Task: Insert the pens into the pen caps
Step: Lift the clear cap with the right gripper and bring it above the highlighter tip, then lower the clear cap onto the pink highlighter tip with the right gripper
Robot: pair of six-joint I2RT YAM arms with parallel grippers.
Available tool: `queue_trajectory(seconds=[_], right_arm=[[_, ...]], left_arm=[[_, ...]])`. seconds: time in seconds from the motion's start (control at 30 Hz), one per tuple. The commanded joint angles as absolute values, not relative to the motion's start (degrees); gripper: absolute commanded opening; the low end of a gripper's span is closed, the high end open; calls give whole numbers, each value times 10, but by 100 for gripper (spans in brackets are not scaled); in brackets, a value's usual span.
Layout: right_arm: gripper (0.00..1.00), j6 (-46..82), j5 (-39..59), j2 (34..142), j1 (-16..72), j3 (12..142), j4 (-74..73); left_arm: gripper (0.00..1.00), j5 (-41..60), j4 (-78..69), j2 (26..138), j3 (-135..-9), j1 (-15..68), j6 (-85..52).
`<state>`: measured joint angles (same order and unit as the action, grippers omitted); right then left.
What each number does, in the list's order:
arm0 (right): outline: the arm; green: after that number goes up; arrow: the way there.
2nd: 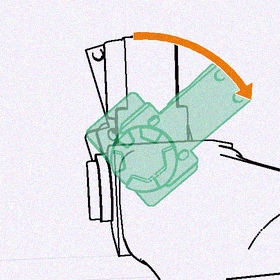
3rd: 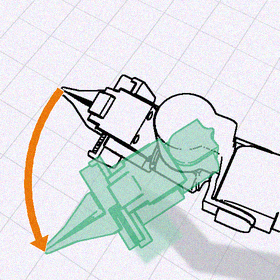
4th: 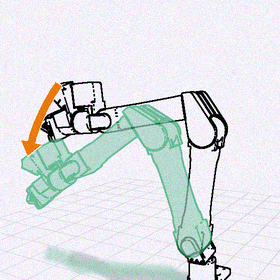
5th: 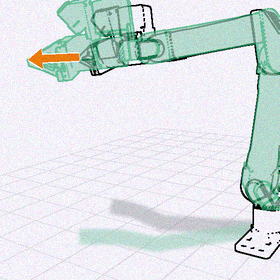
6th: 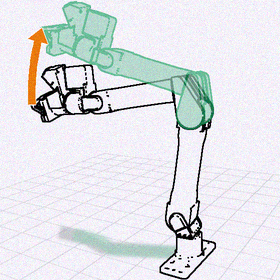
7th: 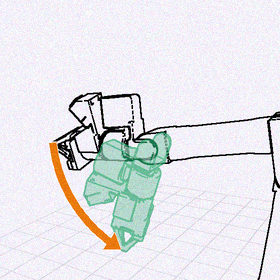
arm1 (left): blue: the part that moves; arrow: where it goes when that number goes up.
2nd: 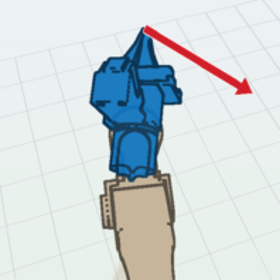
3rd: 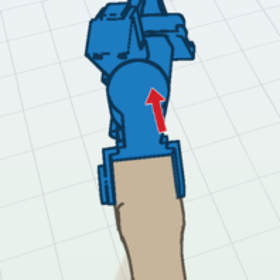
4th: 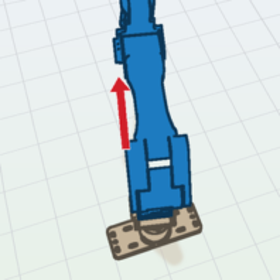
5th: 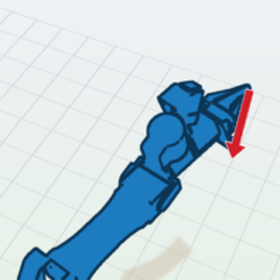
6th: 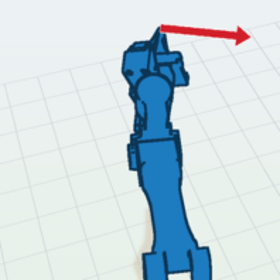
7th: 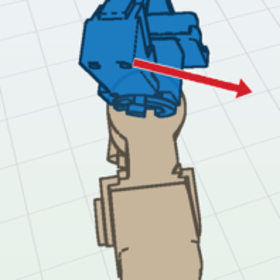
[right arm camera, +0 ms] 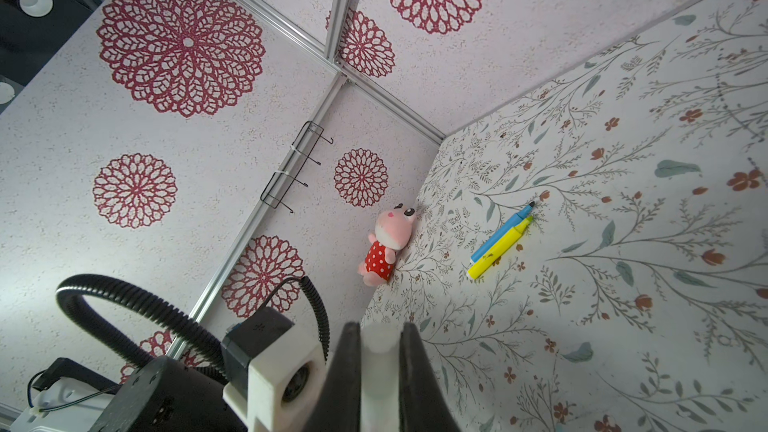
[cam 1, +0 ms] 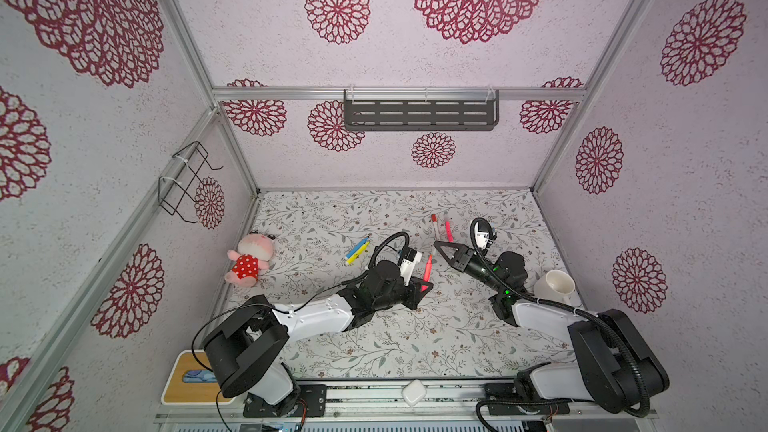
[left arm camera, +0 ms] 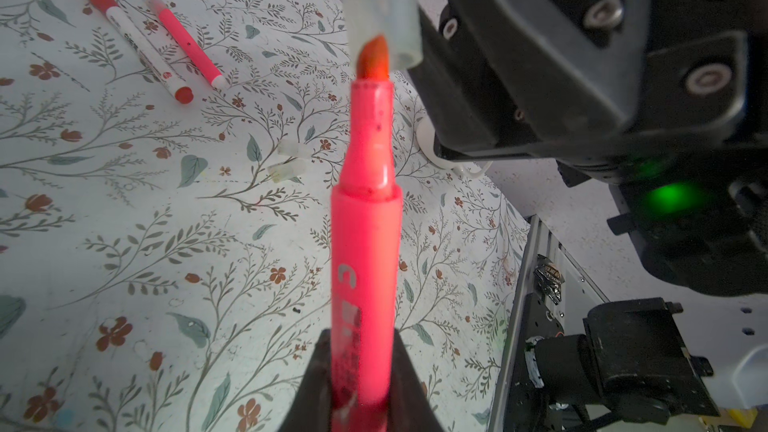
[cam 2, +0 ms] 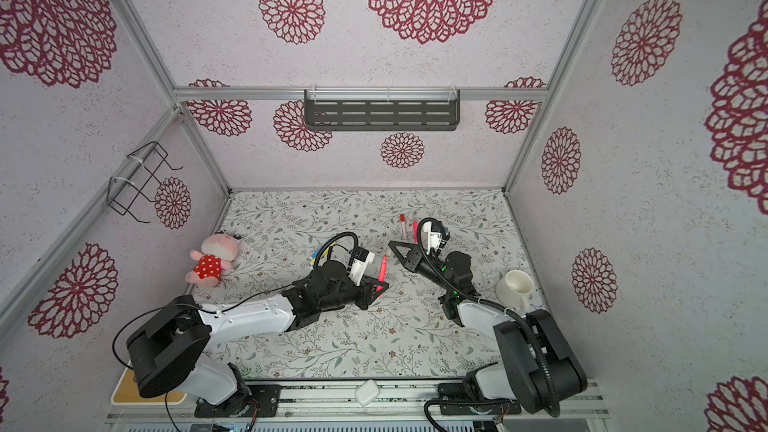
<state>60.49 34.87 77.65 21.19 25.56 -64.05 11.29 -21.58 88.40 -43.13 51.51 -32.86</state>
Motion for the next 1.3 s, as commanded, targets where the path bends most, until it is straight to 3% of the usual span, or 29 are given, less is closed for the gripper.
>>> queue_trajectory(seconds=[0.0,0.7,1.27], right_arm=[[6,591,362,757,218,255,-675],[6,620,354,785,226,289,-710],[5,554,339,755,239,291,-609]], left_arm=[[0,115,-226,883,-441,519,-330],[0,115,-231,878,-429,520,-332],[0,107,-229,867,-426,519,-331]])
